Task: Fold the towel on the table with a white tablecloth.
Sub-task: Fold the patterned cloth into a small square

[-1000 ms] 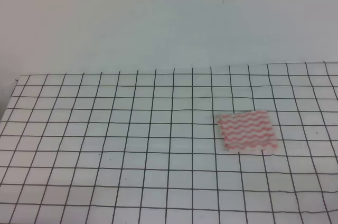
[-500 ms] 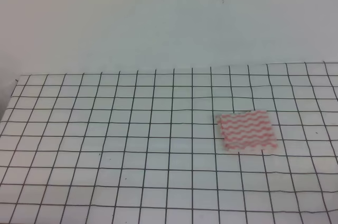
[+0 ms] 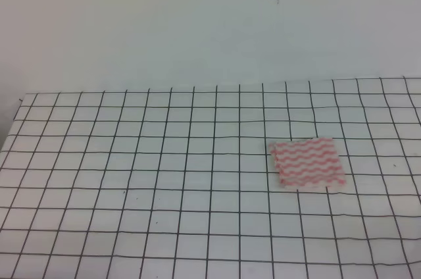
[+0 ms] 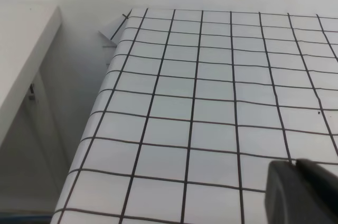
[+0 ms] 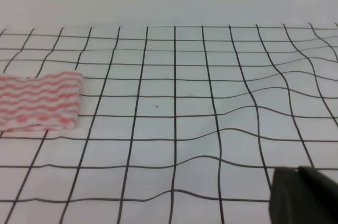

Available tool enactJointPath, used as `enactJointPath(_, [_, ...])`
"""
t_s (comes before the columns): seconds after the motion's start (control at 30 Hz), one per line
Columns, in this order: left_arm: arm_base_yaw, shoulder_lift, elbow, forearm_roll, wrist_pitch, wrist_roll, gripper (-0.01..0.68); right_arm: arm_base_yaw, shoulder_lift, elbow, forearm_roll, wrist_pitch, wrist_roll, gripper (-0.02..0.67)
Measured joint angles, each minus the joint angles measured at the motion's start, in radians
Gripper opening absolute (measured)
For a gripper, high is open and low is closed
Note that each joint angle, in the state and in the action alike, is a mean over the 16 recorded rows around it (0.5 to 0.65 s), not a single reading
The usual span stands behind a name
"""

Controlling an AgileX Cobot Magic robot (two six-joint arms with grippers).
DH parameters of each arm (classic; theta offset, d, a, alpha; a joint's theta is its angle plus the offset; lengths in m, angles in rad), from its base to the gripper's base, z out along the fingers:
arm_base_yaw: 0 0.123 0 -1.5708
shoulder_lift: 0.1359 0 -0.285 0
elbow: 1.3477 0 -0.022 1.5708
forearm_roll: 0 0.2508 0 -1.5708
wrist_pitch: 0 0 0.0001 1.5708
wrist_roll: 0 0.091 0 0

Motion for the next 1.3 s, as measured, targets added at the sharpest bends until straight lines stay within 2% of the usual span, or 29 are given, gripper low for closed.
enactJointPath(1.3, [0.000,-0.003,0.000,0.000,-0.001,-0.002,-0.002,0.000,0.004,-0.001,0.000,0.002,0.000,-0.003])
